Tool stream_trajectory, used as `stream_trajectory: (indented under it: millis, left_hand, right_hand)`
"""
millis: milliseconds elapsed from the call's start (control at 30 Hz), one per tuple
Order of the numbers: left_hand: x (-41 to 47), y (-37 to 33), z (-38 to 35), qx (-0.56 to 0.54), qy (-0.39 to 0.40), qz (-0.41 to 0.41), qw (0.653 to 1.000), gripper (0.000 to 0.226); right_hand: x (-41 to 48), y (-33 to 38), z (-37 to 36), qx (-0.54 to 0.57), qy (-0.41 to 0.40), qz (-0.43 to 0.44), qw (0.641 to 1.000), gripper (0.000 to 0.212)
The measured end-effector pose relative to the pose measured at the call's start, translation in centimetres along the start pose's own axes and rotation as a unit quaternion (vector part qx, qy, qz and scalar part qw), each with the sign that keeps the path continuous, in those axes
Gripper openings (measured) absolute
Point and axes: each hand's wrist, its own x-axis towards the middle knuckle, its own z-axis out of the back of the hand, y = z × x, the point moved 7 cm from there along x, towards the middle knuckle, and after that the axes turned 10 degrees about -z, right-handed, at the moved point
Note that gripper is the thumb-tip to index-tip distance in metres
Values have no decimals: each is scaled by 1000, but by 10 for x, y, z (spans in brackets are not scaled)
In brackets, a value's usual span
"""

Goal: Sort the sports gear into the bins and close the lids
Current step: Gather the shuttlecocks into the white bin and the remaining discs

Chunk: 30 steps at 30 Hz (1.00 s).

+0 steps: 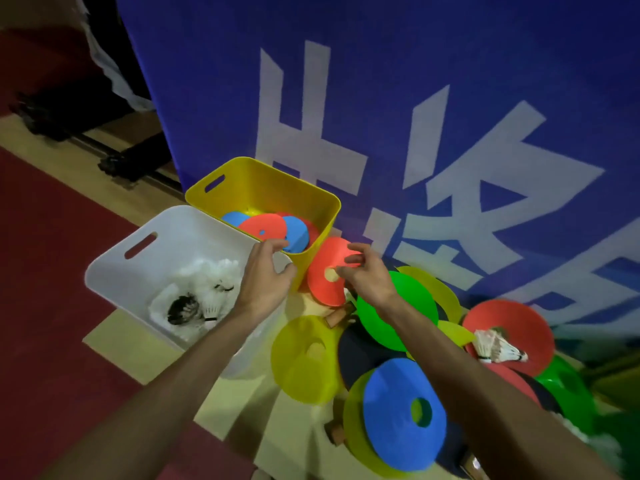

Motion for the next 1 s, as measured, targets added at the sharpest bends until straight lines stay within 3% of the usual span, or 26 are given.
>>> stream_trajectory:
  millis: [300, 533, 1000]
  left_hand:
    - [-45, -78, -122, 17, 117, -70, 991, 31]
    - [-81, -129, -215, 28, 212, -89, 973, 25]
    - [-200, -133, -377, 47, 445, -59, 893, 21]
  right_hand:
    - [-29, -81, 155, 24, -74, -29, 997, 38]
    - [-54, -139, 245, -33, -118, -19, 992, 31]
    - [-112, -299, 327, -179, -167, -215, 945, 41]
